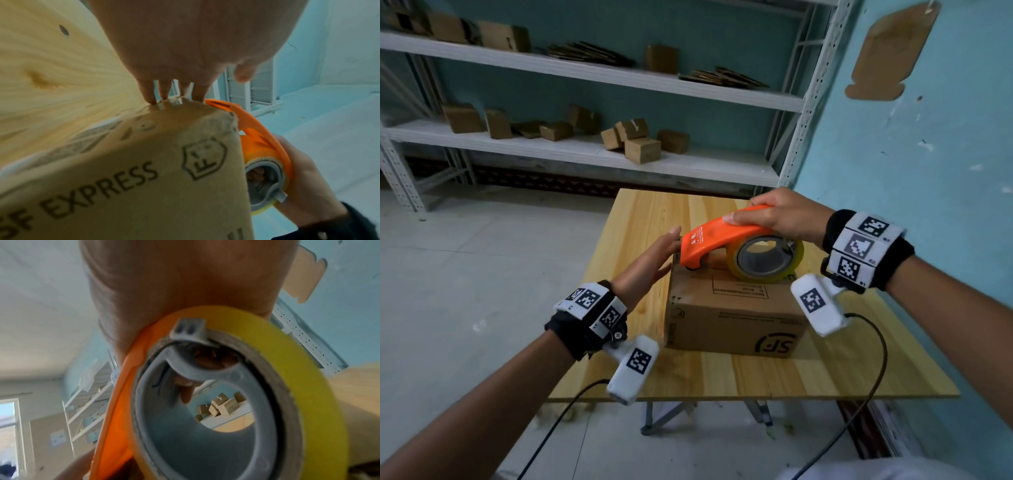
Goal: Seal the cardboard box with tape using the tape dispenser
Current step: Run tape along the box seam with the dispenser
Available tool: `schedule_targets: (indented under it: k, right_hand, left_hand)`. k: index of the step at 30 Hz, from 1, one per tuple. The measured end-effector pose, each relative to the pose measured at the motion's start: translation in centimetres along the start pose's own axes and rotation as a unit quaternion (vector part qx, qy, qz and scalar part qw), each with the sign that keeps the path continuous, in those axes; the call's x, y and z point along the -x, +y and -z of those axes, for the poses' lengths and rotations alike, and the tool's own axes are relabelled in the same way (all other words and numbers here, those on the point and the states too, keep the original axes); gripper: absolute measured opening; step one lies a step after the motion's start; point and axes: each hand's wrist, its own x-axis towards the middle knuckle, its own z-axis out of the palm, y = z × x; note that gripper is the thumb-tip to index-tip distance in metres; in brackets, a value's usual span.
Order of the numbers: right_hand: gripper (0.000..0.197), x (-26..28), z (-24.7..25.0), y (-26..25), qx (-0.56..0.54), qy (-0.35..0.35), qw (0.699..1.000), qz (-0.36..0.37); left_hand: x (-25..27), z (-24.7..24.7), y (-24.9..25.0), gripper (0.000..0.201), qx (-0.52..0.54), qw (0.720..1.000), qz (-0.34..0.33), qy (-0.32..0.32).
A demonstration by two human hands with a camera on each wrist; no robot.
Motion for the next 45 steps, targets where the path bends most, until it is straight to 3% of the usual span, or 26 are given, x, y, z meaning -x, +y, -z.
schedule_targets:
  k: [6,15,22,30,39,42,45]
  right_hand:
    - [0.042,-0.2,0.7,-1.7,0.102,-0.05,0.993,-0.015]
    - [0.03,-1.5,0.8,-4.9,0.254,-0.089,0.963,-0.023]
    - [0.058,-3.2,0.3,-5.4,0.316,-0.123,0.937,-0.082]
    - [0.062,-4.4,-0.3,-5.2,0.313,-0.144,0.934,-0.096]
    - [0.068,-4.5,0.6,-3.7,0.256,-0.161,0.95,-0.078]
    - [0.067,-4.2,1.0,-3.0,0.227,-0.163,0.957,-0.077]
    - [0.071,-4.1,1.1,-2.6,0.216,-0.163,0.96,-0.072]
  left_hand:
    - [0.8,0.0,-0.2,0.087,-0.19,0.98,-0.051,-0.043]
    - [0.6,-0.2,0.2,0.07,-0.207,0.976,-0.072,0.0]
    - [-0.4,-0.1,0.5,0.078,-0.248,0.966,-0.052,0.043]
    - [-0.9,-1.1,0.9,0.089,-0.227,0.97,-0.039,0.077]
    - [-1.3,-1.0,0.5,0.097,-0.2,0.98,-0.005,0.002]
    - [-1.5,-1.0,0.1,0.094,-0.17,0.985,0.011,-0.016]
    - [-1.6,-1.0,0.2,0.078,-0.158,0.987,0.007,-0.034]
